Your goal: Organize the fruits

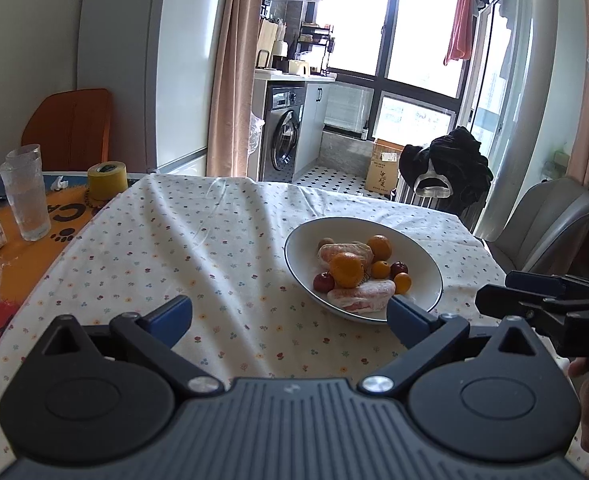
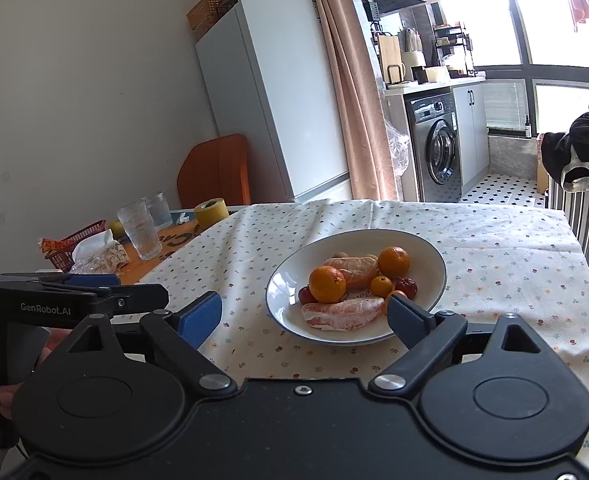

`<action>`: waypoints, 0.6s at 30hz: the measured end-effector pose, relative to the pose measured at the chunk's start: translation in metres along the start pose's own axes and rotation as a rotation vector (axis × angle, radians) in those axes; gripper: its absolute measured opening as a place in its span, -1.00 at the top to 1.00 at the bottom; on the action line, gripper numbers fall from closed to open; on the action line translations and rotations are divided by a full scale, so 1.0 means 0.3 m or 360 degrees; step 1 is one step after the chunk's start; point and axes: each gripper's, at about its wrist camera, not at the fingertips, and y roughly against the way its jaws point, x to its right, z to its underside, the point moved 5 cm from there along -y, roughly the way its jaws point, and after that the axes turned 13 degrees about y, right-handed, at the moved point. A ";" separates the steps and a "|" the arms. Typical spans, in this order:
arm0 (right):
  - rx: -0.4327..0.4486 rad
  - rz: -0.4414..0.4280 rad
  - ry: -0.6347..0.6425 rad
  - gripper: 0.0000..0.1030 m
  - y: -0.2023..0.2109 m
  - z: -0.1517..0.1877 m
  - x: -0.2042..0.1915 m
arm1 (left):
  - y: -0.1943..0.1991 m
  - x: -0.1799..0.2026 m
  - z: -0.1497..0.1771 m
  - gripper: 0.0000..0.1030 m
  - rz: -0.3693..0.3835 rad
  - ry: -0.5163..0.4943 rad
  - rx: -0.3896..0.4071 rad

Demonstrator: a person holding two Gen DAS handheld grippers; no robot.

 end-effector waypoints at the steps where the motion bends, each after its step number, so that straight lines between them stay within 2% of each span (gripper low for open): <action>1: 0.0001 -0.0003 0.0005 -0.81 0.004 0.000 -0.003 | 0.010 -0.004 0.003 -0.99 -0.0002 0.0005 -0.0004; 6: 0.0017 -0.0021 0.0012 -0.99 0.032 0.005 -0.022 | 0.057 -0.010 0.004 -0.99 -0.0040 -0.0004 0.0024; 18: 0.0042 -0.0112 0.0019 -1.00 0.122 -0.014 -0.085 | 0.159 0.001 0.000 -0.99 -0.0083 -0.0009 0.0047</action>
